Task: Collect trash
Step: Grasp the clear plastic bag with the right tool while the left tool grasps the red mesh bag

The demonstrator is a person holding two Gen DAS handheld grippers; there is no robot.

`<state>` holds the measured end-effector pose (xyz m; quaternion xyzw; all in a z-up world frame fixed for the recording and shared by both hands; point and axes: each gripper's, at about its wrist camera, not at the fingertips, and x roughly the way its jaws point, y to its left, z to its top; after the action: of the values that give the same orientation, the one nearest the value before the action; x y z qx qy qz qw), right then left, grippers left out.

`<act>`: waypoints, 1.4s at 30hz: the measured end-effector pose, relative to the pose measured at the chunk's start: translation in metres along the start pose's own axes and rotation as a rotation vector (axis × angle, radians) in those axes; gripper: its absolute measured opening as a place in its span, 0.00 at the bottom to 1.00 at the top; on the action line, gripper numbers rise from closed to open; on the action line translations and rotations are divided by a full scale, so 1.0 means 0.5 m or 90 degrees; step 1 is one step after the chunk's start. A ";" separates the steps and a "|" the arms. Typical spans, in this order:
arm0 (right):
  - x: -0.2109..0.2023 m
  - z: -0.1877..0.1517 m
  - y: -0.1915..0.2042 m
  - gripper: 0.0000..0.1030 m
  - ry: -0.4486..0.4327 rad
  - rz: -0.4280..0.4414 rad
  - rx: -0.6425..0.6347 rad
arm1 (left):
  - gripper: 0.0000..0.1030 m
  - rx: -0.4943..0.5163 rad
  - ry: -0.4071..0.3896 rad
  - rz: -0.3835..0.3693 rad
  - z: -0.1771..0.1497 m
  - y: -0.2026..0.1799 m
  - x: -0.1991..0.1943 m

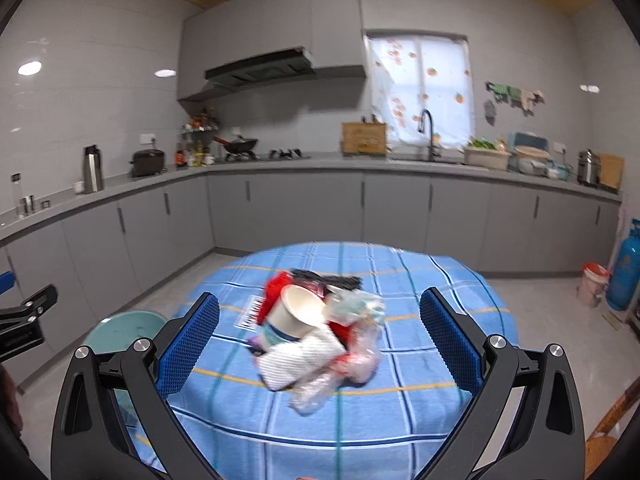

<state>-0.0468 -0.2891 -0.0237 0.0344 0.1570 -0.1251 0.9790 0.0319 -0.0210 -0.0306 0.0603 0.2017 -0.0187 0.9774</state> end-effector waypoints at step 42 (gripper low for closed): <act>0.324 -0.043 -0.080 0.76 0.090 -0.009 0.067 | 0.95 0.092 0.070 -0.106 -0.021 -0.318 0.302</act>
<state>0.0854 -0.3634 -0.0961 0.0938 0.2190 -0.1372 0.9615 0.1568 -0.1793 -0.1177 0.1149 0.2572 -0.1112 0.9530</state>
